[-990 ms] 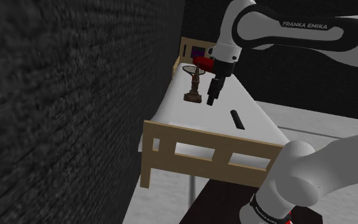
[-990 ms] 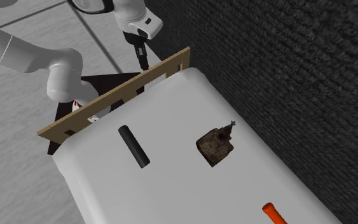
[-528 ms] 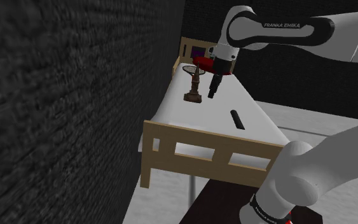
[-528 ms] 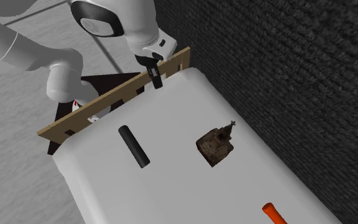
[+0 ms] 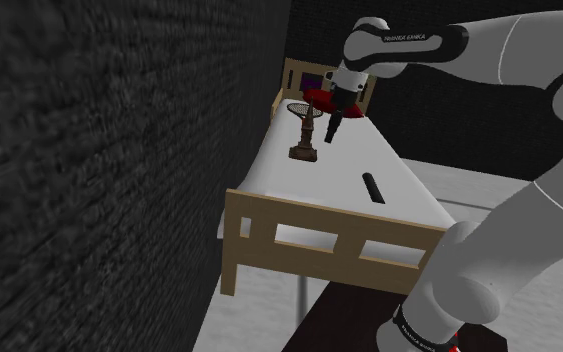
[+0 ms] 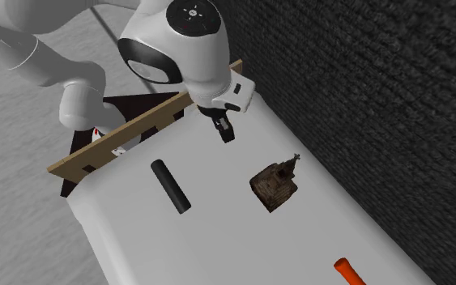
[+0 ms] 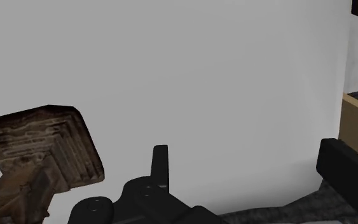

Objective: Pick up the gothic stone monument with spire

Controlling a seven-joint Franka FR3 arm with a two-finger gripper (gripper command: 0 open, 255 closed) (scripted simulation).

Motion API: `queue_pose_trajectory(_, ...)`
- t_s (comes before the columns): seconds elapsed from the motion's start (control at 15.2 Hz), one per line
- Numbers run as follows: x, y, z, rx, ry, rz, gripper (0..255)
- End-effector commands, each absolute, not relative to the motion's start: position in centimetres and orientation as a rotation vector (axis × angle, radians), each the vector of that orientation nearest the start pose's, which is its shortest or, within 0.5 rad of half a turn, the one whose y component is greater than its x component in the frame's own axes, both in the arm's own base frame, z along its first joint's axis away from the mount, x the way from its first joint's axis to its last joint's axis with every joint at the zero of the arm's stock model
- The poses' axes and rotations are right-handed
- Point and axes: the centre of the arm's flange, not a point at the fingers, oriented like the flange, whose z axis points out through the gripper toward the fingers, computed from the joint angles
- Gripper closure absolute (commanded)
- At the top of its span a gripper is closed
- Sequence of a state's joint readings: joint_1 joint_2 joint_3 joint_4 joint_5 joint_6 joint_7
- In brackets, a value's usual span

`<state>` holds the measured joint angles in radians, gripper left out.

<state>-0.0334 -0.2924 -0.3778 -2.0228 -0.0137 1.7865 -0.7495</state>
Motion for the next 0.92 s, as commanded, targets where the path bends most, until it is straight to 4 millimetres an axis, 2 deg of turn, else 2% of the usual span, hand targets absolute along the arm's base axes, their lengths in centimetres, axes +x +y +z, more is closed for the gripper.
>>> queue_pose_trajectory(0.0,44.8,-23.0,56.7,-3.026,-0.582,-0.143,0)
queue_pose_trajectory(0.86,55.3,-36.2,56.4,-2.965,-0.807,-0.255,0)
